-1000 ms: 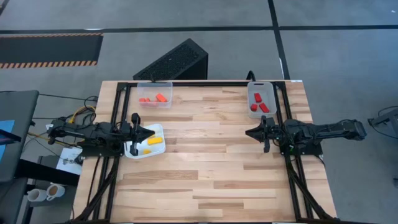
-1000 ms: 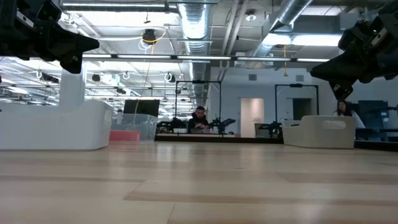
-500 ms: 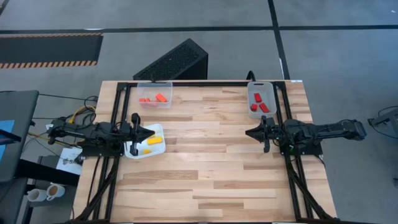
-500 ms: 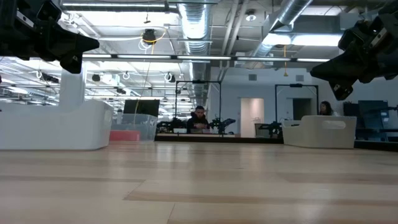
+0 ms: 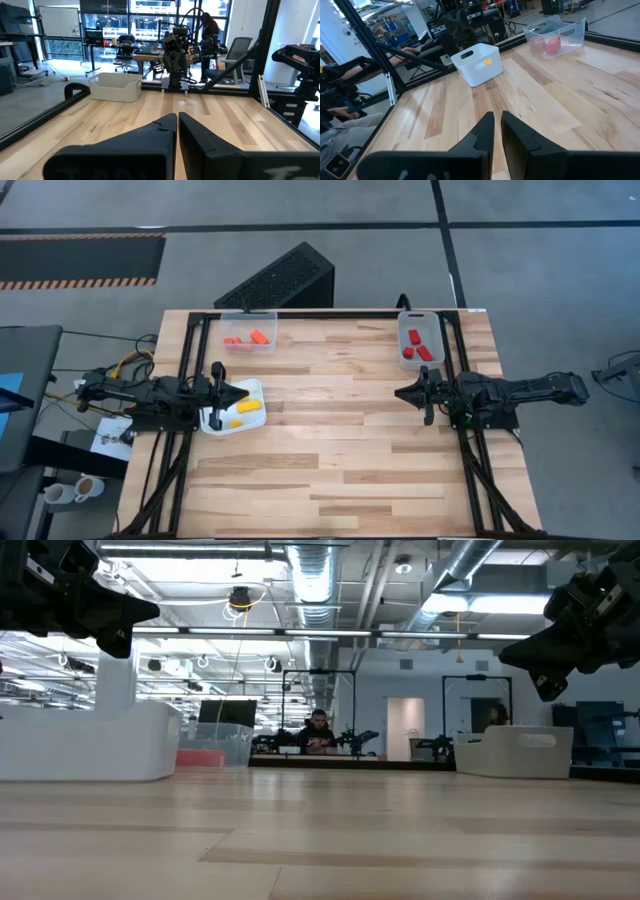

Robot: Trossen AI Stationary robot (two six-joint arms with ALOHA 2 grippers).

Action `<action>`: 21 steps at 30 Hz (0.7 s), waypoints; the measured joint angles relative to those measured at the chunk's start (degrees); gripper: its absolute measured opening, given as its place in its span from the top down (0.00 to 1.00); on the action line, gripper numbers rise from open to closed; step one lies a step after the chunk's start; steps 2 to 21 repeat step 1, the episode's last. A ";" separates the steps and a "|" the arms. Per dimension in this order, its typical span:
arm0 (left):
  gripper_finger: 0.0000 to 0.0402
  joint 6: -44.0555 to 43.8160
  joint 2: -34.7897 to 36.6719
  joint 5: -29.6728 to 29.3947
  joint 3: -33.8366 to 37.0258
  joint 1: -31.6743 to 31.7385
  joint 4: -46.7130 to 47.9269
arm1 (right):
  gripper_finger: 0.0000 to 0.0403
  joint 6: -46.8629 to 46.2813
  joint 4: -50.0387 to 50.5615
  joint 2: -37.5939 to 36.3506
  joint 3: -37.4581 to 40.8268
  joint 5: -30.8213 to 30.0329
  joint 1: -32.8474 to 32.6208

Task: Sort & place blocks by color
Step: Return to Home Position

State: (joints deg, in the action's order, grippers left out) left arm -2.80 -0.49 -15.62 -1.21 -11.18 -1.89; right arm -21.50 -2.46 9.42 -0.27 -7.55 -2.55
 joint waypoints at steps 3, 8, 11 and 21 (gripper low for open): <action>0.99 -0.01 0.00 0.00 0.00 0.00 0.00 | 0.86 0.00 0.00 0.01 0.00 0.00 0.00; 0.99 -0.01 0.00 0.00 0.00 0.00 0.00 | 0.86 0.00 0.00 0.01 0.00 0.00 0.00; 0.99 -0.01 0.00 0.00 0.00 0.00 0.00 | 0.86 0.00 0.00 0.01 0.00 0.00 0.00; 0.99 -0.01 0.00 0.00 0.00 0.00 0.00 | 0.86 0.00 0.00 0.01 0.00 0.00 0.00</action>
